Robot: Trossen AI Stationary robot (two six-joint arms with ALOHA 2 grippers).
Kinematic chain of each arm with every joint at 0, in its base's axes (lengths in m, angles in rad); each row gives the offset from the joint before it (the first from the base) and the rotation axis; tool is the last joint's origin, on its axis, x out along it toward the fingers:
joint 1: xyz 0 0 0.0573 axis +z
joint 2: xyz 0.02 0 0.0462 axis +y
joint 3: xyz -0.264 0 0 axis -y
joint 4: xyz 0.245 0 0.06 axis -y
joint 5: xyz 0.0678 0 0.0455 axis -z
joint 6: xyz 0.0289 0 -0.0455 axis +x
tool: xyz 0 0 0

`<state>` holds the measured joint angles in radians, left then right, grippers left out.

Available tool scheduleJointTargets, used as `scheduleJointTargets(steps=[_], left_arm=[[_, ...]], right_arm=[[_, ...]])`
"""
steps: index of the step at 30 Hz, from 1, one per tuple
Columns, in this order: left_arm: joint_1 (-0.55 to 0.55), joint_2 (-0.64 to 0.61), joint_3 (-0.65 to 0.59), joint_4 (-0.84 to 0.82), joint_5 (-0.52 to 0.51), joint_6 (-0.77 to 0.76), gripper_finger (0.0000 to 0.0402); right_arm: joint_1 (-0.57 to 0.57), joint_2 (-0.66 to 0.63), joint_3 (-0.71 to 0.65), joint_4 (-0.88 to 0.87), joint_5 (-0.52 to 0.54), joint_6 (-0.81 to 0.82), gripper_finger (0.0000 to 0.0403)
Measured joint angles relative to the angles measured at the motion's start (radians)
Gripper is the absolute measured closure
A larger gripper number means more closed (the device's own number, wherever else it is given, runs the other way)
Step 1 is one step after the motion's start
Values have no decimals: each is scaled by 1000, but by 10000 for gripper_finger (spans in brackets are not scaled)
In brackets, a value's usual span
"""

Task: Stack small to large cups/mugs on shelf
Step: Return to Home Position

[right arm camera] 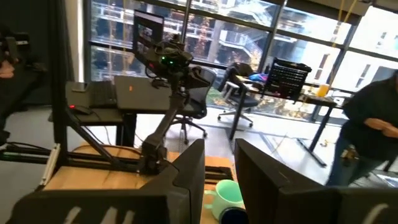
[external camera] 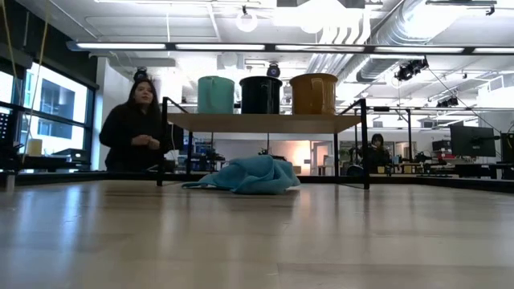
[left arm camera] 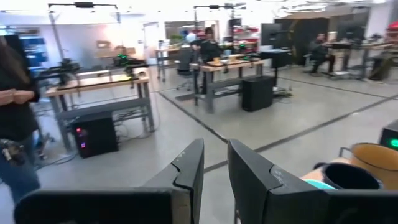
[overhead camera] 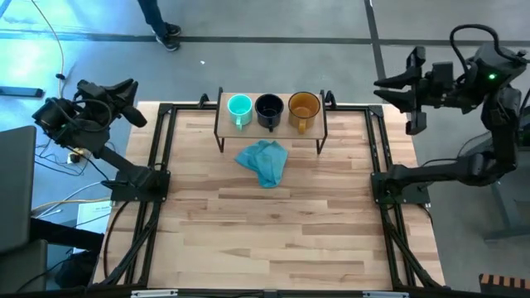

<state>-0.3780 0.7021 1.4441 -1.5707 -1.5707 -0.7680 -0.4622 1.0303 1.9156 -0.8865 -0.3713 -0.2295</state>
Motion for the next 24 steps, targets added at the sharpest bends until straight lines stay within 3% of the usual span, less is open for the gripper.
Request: scheduleJointTargets(steps=[9,15,24], left_arm=[[135,-14,0,0,0,-48,339],[220,-47,0,0,-1,-49,339],[241,-71,0,0,-2,-40,339]], right_arm=[[0,-73,0,-62,138,-27,323],[0,-136,0,-102,168,-33,323],[0,-239,0,-193,252,11,323]])
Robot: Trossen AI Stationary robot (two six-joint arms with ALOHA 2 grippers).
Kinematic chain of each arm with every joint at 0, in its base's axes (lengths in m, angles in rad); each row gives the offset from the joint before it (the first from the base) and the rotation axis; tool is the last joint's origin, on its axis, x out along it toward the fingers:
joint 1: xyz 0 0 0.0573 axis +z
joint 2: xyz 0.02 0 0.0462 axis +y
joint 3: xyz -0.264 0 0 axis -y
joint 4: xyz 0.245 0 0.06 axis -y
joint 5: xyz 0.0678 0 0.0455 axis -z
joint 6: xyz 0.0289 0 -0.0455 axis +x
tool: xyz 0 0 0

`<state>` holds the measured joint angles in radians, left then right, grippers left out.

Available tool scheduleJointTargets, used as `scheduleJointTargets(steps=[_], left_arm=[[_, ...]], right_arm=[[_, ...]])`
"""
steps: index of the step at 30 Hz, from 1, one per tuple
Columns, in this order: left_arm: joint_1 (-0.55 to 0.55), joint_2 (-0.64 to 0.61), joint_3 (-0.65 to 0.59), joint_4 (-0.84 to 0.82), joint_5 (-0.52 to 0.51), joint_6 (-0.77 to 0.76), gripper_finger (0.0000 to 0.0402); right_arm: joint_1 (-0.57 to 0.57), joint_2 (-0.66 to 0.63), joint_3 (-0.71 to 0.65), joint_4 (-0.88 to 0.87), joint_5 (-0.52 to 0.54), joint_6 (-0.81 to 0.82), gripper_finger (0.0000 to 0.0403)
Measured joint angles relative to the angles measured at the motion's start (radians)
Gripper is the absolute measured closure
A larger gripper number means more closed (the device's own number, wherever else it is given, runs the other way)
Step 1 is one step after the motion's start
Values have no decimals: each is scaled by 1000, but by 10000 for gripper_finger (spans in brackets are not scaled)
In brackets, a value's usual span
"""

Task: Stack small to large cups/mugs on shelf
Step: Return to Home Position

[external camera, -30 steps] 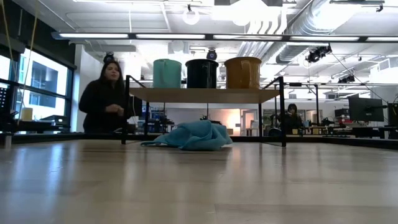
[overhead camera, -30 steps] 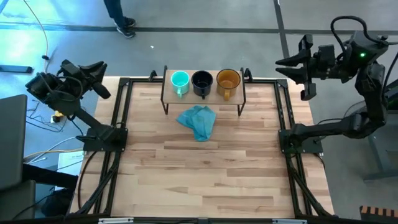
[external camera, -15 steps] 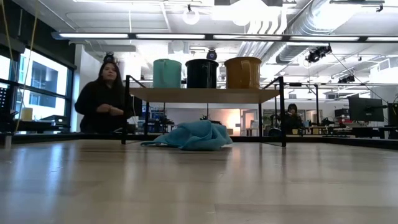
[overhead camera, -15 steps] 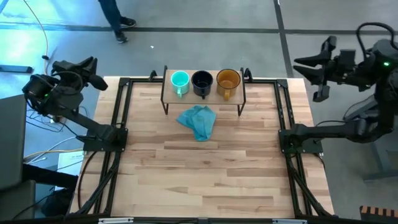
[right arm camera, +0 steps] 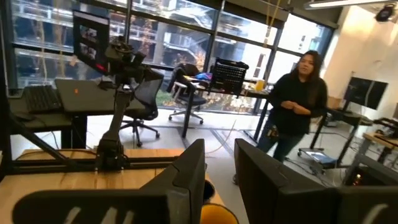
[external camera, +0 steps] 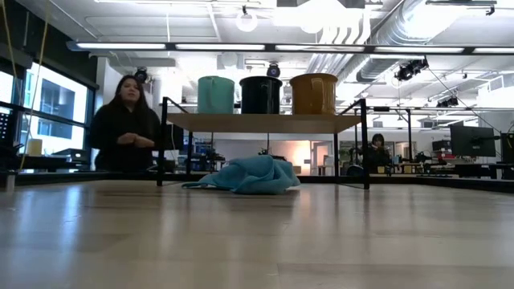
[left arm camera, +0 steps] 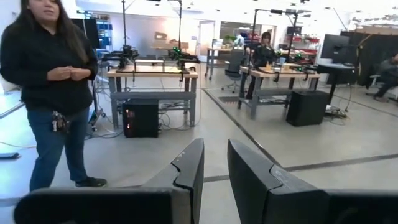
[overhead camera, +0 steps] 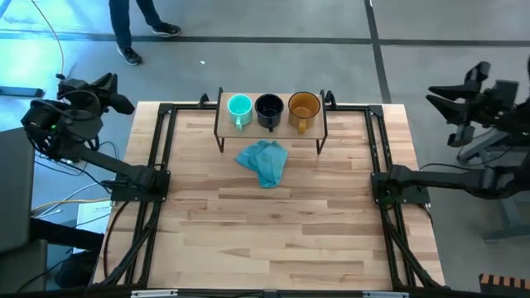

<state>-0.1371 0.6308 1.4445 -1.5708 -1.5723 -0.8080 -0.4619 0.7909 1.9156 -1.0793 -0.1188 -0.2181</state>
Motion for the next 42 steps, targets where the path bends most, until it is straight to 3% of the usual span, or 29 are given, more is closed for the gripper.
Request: scheduleJointTargets(steps=[18,26,32,42], left_arm=[[7,-189,1,0,0,50,339],[179,-191,0,0,1,121,339],[266,-191,0,0,18,157,339],[269,-191,0,0,143,174,339]], right_arm=[[0,-128,0,-107,135,59,323],[0,-133,-13,-100,137,61,323],[0,-169,-133,-54,146,61,323],[0,-323,-445,151,125,96,323]])
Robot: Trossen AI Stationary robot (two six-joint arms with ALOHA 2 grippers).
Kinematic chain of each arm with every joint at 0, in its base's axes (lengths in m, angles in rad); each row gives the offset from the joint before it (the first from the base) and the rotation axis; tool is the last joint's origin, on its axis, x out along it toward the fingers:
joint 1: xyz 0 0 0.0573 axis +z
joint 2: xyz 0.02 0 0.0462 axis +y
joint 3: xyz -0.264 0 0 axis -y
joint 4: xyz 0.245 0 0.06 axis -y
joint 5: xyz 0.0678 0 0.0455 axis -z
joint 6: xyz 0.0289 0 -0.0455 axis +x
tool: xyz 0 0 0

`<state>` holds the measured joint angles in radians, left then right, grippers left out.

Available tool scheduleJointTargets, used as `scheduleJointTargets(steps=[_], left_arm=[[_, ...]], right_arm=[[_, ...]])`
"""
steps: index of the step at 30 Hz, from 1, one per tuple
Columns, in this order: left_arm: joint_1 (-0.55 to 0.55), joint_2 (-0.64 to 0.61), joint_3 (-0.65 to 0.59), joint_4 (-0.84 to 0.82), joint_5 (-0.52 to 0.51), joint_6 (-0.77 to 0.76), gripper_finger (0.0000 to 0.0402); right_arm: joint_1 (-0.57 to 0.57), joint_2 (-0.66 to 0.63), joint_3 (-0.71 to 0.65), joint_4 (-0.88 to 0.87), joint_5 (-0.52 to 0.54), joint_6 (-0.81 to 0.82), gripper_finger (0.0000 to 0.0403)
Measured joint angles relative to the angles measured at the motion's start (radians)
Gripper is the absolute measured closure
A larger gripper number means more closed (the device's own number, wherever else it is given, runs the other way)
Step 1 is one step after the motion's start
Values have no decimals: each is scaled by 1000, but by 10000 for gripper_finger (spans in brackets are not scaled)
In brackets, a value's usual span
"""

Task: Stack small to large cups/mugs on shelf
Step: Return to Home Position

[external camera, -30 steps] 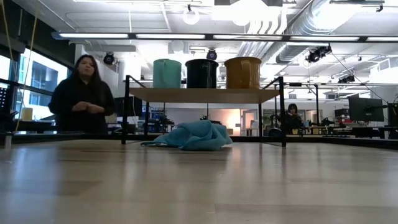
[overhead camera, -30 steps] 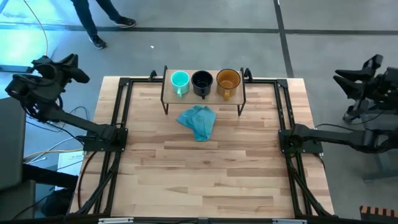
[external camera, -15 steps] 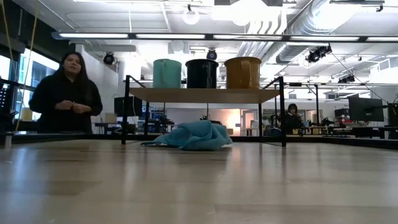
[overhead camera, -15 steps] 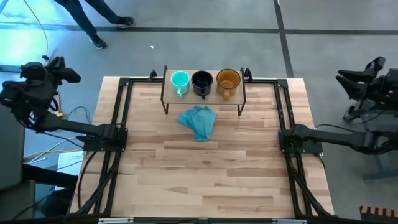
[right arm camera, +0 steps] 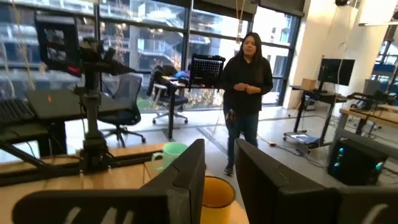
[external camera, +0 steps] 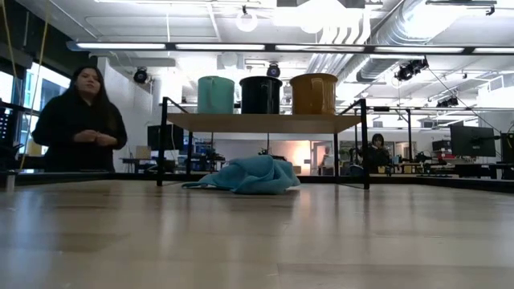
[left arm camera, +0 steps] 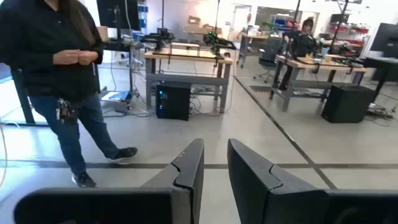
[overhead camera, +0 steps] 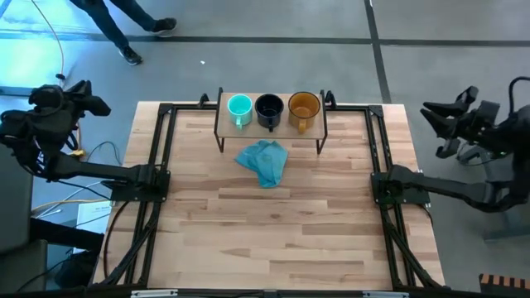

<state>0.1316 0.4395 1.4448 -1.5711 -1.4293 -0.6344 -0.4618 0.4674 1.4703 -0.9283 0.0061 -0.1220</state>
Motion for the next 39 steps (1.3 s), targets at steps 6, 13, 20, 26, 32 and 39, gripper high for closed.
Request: scheduleJointTargets(steps=[6,13,20,26,32,39], left_arm=[[-1,-55,-38,0,82,1,339],[-1,-225,-207,104,257,29,339],[0,-408,-365,397,471,255,339],[0,-429,-398,464,656,331,339],[0,-433,-404,483,867,339,339],[-1,-432,-406,542,1121,367,339]], right_arm=[[0,-138,-195,155,-55,64,323],[0,-237,-402,300,-98,135,326],[0,-260,-551,447,-133,186,339],[0,-262,-639,522,-206,272,341],[0,-262,-747,641,-318,309,341],[0,-262,-904,866,-426,334,341]])
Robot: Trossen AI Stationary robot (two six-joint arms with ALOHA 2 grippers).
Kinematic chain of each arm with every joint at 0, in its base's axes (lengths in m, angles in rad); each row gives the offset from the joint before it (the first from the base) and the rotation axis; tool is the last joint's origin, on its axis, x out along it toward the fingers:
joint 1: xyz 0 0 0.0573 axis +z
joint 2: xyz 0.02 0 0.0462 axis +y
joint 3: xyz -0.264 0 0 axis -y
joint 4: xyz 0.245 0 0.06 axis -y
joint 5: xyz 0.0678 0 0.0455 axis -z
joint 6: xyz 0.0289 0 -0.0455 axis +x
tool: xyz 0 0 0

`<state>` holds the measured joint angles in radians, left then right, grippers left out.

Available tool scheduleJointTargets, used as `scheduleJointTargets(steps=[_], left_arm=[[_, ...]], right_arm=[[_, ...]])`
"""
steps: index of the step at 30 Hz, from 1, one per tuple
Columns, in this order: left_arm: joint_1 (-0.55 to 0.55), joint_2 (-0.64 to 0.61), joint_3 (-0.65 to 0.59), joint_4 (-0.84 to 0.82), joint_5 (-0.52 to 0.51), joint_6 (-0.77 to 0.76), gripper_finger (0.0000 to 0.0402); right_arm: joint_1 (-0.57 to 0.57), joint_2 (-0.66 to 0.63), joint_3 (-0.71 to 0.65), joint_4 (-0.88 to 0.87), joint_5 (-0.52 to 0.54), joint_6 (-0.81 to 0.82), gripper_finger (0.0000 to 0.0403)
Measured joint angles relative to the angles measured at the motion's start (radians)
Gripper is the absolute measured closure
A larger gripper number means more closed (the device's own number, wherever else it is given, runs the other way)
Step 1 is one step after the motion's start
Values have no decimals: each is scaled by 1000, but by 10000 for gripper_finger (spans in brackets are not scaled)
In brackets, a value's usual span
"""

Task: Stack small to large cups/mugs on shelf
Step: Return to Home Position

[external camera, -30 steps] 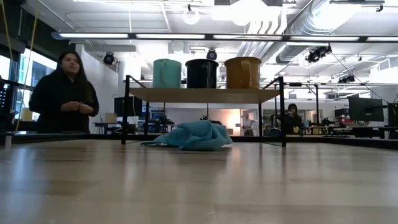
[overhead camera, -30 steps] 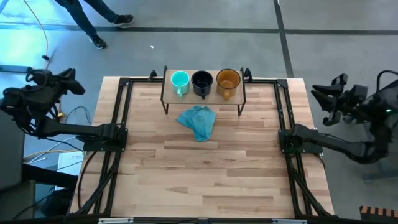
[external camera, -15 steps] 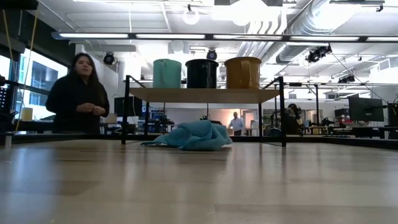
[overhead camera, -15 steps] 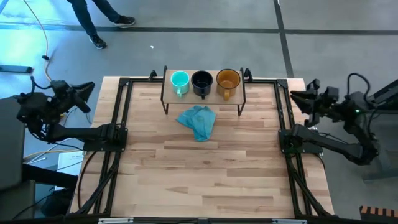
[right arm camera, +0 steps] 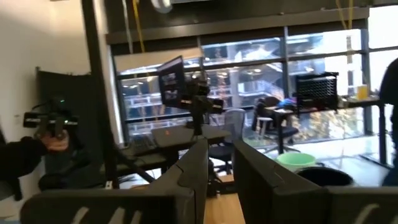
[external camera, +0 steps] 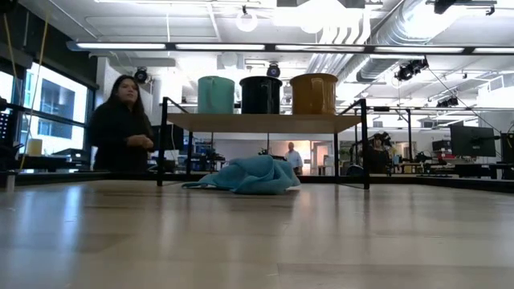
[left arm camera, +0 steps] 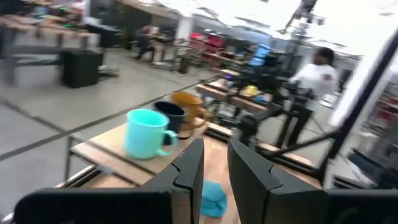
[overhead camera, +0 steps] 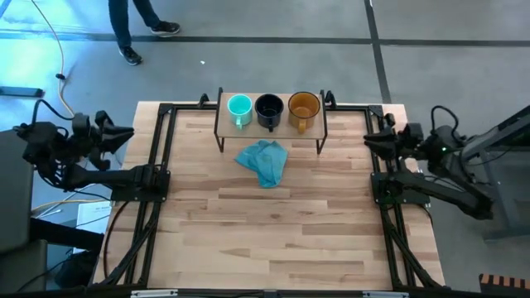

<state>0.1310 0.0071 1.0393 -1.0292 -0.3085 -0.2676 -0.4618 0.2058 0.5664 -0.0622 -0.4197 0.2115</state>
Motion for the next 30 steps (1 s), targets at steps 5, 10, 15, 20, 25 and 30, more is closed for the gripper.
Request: scheduleJointTargets(steps=[5,10,15,20,25,30], left_arm=[[0,0,0,24,75,64,339],[0,0,-2,35,127,113,339],[0,0,-47,76,181,124,339],[1,0,-134,229,226,171,339],[0,0,-205,352,253,193,339],[0,0,-289,470,301,193,339]], right_arm=[[0,0,-63,73,-55,21,341],[0,0,-75,89,-72,12,341],[0,0,-75,90,-109,-8,341],[0,0,-75,90,-114,-9,341],[0,0,-75,91,-152,-5,341],[8,0,-75,122,-176,5,341]])
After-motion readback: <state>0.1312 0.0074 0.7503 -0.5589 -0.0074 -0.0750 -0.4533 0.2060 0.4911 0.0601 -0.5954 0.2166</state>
